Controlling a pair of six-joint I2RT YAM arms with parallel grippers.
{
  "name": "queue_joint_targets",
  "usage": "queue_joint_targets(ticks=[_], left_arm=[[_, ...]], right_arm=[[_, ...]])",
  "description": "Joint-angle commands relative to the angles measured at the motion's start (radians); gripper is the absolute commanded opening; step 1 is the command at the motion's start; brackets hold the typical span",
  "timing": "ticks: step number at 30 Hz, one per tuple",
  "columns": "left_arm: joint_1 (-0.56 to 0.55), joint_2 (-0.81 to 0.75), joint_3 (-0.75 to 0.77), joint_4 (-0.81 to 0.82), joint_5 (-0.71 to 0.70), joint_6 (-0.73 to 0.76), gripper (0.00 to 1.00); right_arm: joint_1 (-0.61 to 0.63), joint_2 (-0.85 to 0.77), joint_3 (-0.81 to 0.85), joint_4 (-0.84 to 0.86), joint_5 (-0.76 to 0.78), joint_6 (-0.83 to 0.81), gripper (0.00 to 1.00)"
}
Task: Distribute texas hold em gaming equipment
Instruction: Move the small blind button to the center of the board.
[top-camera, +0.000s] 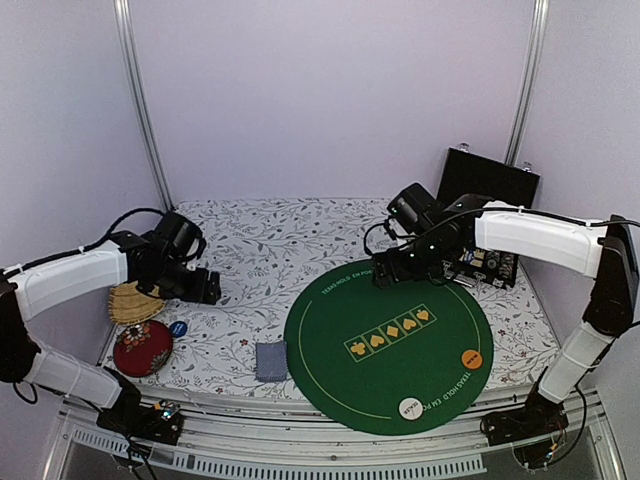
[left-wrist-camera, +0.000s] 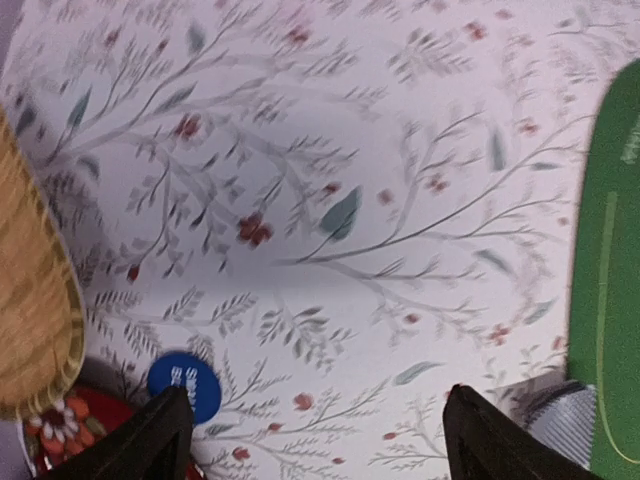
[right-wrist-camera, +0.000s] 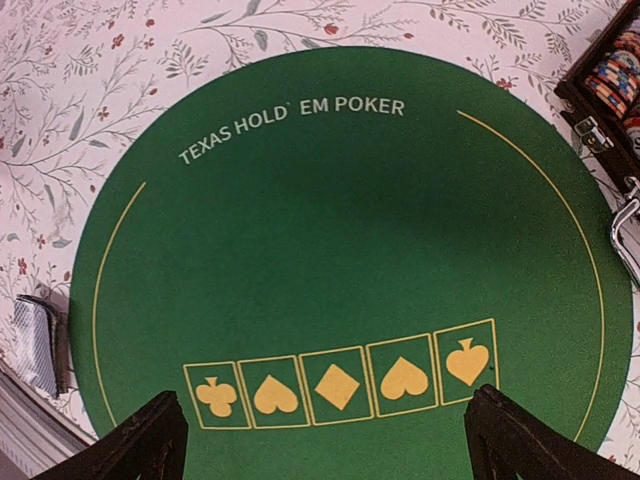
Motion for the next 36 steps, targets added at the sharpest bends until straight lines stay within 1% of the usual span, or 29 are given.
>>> queue_joint_targets(ticks=[1, 2, 4, 5, 7, 9, 13, 17, 20, 24, 29, 32, 36], left_arm=[[0.044, -0.003, -0.059, -0.085, -0.147, -0.232, 0.91], [0.07, -0.001, -0.059, -0.083, -0.143, -0.237, 0.91], [0.108, 0.002, -0.068, -0.071, -0.156, -0.246, 0.87], [0.121, 0.006, -0.075, -0.062, -0.16, -0.245, 0.84], [0.144, 0.029, -0.091, -0.036, -0.123, -0.241, 0.72], [0.157, 0.067, -0.109, -0.002, -0.078, -0.236, 0.65], [0.184, 0.129, -0.131, 0.035, -0.073, -0.234, 0.64], [0.213, 0.143, -0.151, 0.041, -0.119, -0.231, 0.64], [0.226, 0.155, -0.174, 0.07, -0.107, -0.235, 0.66], [0.233, 0.2, -0.199, 0.121, -0.039, -0.231, 0.65], [0.231, 0.244, -0.22, 0.168, 0.077, -0.234, 0.55], [0.194, 0.238, -0.228, 0.17, 0.105, -0.247, 0.53], [0.073, 0.242, -0.229, 0.2, 0.149, -0.303, 0.53]], right_arm=[[-0.045, -0.07, -0.084, 0.102, -0.015, -0.071, 0.99], [-0.05, -0.077, -0.099, 0.114, -0.017, -0.082, 0.99], [-0.056, -0.087, -0.125, 0.126, -0.01, -0.113, 0.99], [-0.06, -0.092, -0.139, 0.134, -0.008, -0.124, 0.99], [-0.068, -0.099, -0.166, 0.15, -0.007, -0.146, 0.99], [-0.075, -0.105, -0.189, 0.157, -0.011, -0.165, 0.99], [-0.082, -0.118, -0.211, 0.176, -0.018, -0.195, 0.99], [-0.085, -0.113, -0.223, 0.185, -0.031, -0.21, 0.99], [-0.085, -0.102, -0.229, 0.188, -0.034, -0.215, 0.99], [-0.085, -0.094, -0.227, 0.186, -0.037, -0.212, 0.99], [-0.086, -0.101, -0.224, 0.185, -0.041, -0.211, 0.99], [-0.086, -0.108, -0.227, 0.186, -0.041, -0.21, 0.99], [-0.086, -0.101, -0.222, 0.182, -0.041, -0.214, 0.99]])
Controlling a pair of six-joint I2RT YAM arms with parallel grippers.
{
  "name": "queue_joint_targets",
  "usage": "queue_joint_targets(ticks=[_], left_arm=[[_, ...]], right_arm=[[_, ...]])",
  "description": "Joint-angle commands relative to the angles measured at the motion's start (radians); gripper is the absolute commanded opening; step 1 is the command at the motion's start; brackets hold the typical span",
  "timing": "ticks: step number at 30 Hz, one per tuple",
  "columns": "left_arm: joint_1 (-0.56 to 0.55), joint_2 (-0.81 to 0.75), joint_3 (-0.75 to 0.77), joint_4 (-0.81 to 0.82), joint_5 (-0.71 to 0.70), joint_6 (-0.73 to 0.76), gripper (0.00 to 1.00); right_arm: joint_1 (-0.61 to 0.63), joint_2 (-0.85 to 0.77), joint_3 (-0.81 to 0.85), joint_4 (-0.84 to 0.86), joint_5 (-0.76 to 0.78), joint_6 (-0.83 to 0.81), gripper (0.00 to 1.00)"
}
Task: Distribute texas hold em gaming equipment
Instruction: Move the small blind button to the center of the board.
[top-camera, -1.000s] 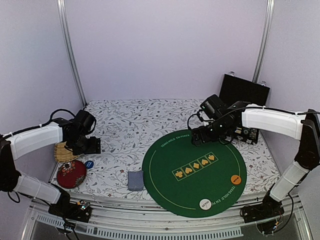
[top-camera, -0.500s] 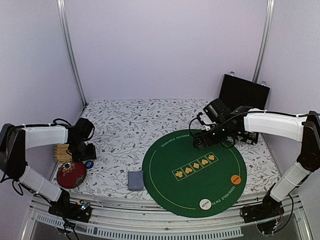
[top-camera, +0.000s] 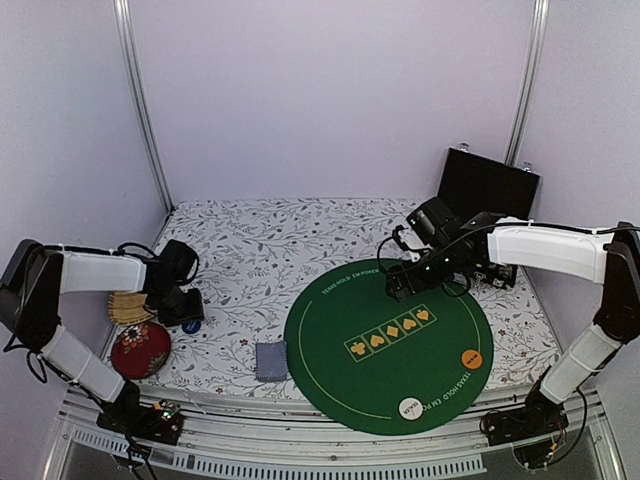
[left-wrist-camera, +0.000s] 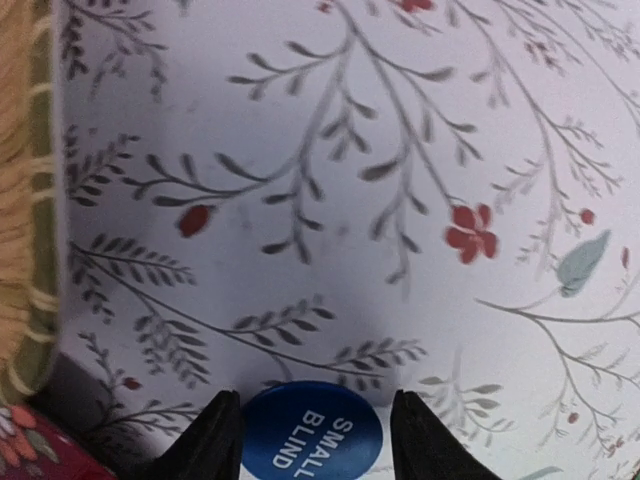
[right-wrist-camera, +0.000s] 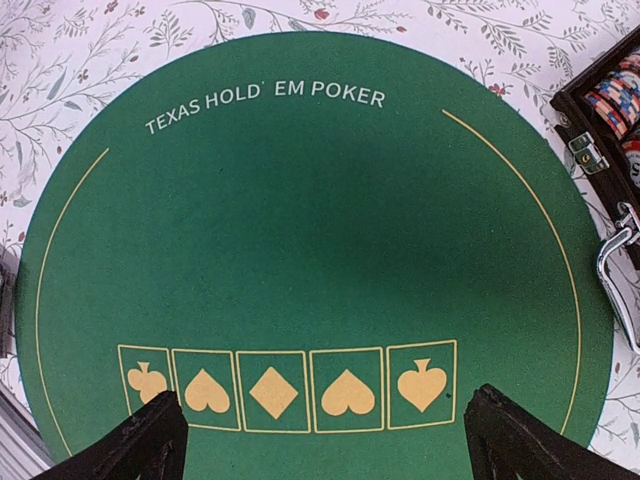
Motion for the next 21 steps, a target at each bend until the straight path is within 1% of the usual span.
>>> queue_joint_targets(ticks=[1, 4, 6, 9, 11, 15, 17, 21], left_arm=[[-0.146, 0.043, -0.037, 0.045, 0.169, -0.082, 0.52], [-0.274, 0.098, 0.023, 0.051, 0.157, -0.11, 0.54], [-0.307, 0.124, 0.083, 0.009, 0.113, -0.108, 0.6], [-0.316, 0.136, 0.145, -0.067, 0.024, -0.08, 0.67], [-0.324, 0.139, 0.168, -0.112, -0.019, -0.06, 0.75], [-0.342, 0.137, 0.155, -0.138, -0.026, -0.042, 0.86], [-0.343, 0.142, 0.141, -0.142, -0.036, -0.038, 0.88], [-0.343, 0.165, 0.146, -0.154, -0.044, -0.033, 0.89]], right_arm=[[-0.008, -0.015, -0.005, 0.012, -0.007, -0.009, 0.99], [-0.008, -0.008, 0.004, 0.006, -0.022, -0.009, 0.99], [-0.008, -0.004, 0.007, 0.005, -0.038, -0.005, 0.99], [-0.007, -0.004, 0.003, 0.004, -0.047, -0.002, 0.99], [-0.007, -0.006, -0.002, 0.001, -0.048, 0.0, 0.99], [-0.008, -0.006, -0.014, 0.004, -0.06, 0.006, 0.99], [-0.007, -0.001, -0.014, 0.003, -0.068, 0.007, 0.99], [-0.007, 0.009, -0.009, -0.001, -0.069, 0.005, 0.99]])
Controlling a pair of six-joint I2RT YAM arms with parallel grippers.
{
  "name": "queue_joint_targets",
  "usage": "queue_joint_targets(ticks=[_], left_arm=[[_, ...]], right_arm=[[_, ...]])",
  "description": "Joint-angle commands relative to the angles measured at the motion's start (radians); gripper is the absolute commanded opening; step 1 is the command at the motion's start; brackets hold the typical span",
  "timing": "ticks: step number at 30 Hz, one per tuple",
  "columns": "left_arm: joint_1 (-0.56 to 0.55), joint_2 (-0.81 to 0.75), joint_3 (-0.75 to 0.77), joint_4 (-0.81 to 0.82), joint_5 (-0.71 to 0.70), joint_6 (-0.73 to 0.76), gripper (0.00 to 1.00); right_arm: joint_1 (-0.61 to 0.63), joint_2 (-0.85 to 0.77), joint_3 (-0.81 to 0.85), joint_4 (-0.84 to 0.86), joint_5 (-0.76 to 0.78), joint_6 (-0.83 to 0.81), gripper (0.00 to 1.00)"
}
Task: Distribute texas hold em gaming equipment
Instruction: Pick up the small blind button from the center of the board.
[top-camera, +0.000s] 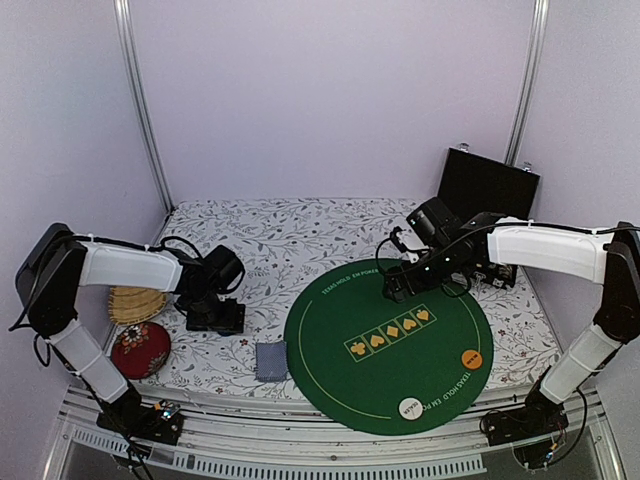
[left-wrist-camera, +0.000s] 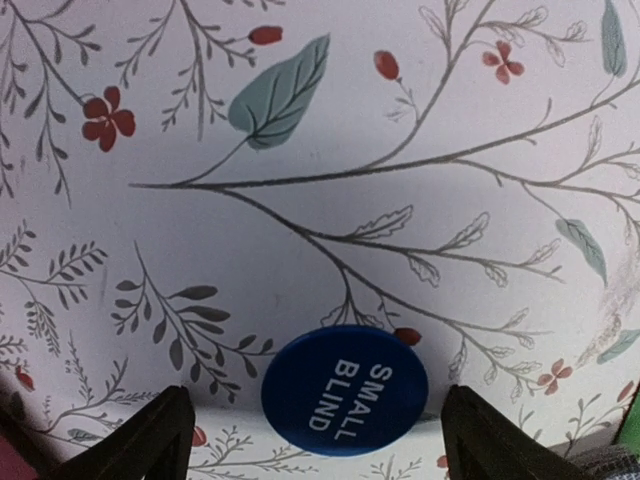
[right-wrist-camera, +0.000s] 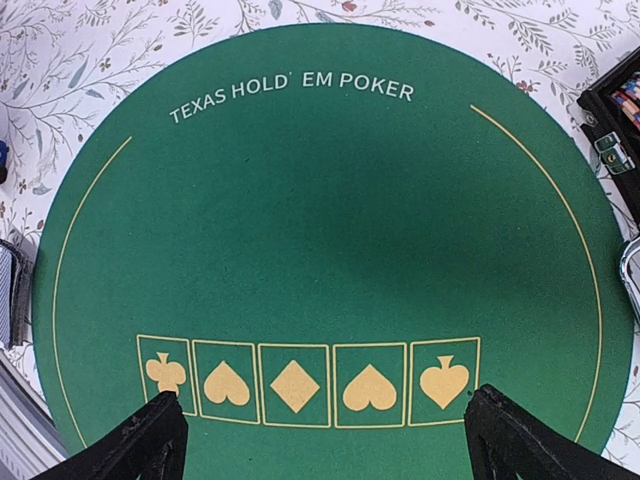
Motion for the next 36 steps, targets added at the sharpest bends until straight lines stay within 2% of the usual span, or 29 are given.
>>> queue_joint_targets(ticks=[1, 7, 9, 16, 24, 36], left_arm=[[-0.011, 0.029, -0.011, -0.025, -0.016, 0.027, 0.88], [0.002, 0.067, -0.05, 0.074, 0.082, 0.054, 0.72], [0.002, 0.068, -0.059, 0.106, 0.113, 0.064, 0.69], [0.008, 0.088, -0.052, 0.076, 0.138, 0.068, 0.53], [0.007, 0.032, -0.027, 0.031, 0.113, 0.071, 0.46], [-0.007, -0.041, 0.117, -0.067, 0.045, 0.133, 0.45]], right_arm=[[-0.007, 0.011, -0.008, 0.0, -0.016, 0.005, 0.99], [-0.007, 0.009, -0.005, -0.006, -0.011, 0.004, 0.99], [-0.007, 0.006, -0.004, -0.008, -0.007, 0.004, 0.99], [-0.007, 0.006, 0.013, -0.024, 0.004, -0.003, 0.99], [-0.007, 0.012, 0.04, -0.039, 0.01, -0.015, 0.99], [-0.008, -0.001, 0.033, -0.045, 0.027, 0.0, 0.99]])
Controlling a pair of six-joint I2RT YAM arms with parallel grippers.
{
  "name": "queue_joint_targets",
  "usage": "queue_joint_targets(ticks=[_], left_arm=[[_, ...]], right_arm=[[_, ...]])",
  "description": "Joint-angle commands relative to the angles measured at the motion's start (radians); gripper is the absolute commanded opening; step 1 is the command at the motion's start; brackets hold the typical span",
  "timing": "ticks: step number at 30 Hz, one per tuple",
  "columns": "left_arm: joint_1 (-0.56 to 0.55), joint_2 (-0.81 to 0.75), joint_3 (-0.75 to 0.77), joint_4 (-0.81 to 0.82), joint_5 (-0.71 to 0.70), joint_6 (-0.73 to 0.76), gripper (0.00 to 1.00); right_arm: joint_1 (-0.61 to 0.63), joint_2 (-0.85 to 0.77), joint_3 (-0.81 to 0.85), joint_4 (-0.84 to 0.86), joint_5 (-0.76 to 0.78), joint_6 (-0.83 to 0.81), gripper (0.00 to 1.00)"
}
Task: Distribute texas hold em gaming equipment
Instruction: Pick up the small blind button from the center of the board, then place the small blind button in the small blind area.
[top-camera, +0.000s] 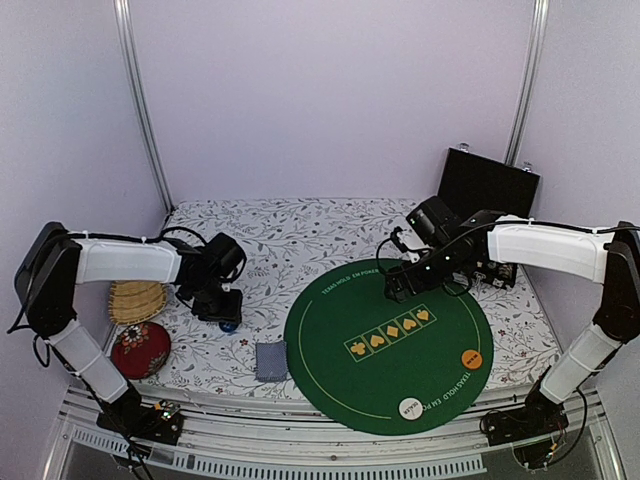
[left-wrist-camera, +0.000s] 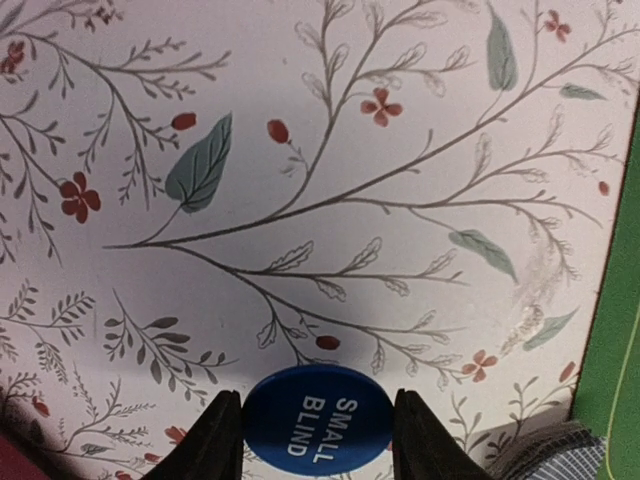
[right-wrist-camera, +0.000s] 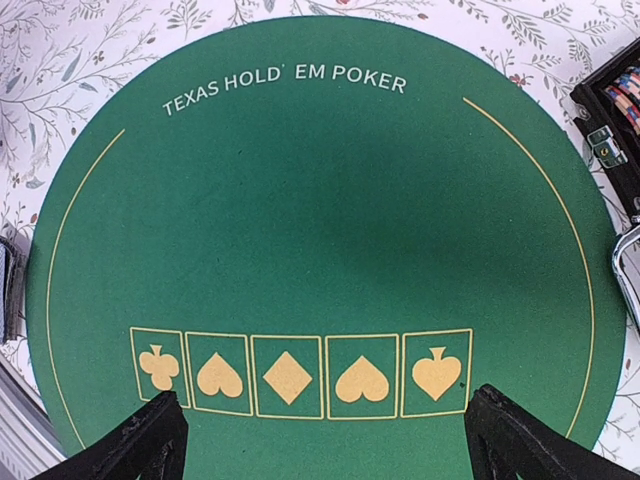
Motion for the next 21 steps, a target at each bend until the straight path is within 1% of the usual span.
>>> queue_joint_targets(ticks=[1, 6, 11, 14, 17, 21], left_arm=[[-0.018, -0.038, 0.06, -0.049, -0.011, 0.03, 0.45], [-0.08, 0.016, 0.171, -0.014, 0.006, 0.059, 0.45], [-0.185, 0.206, 0.341, 0.053, 0.049, 0.113, 0.45], [-0.225, 0.33, 0.447, 0.065, 0.047, 0.149, 0.45], [-0.231, 0.461, 0.548, 0.065, 0.055, 0.169, 0.45], [-0.237, 0.529, 0.613, 0.064, 0.07, 0.191, 0.46]], right_arm=[[-0.006, -0.005, 0.012, -0.007, 0.018, 0.01, 0.99], [-0.008, -0.011, 0.002, -0.01, 0.028, 0.023, 0.99], [-0.032, -0.059, -0.014, -0.044, 0.084, 0.075, 0.99], [-0.086, -0.106, -0.05, -0.09, 0.088, 0.113, 0.99], [-0.156, -0.158, -0.102, -0.153, 0.069, 0.174, 0.99], [-0.231, -0.238, -0.218, -0.215, -0.007, 0.254, 0.99]])
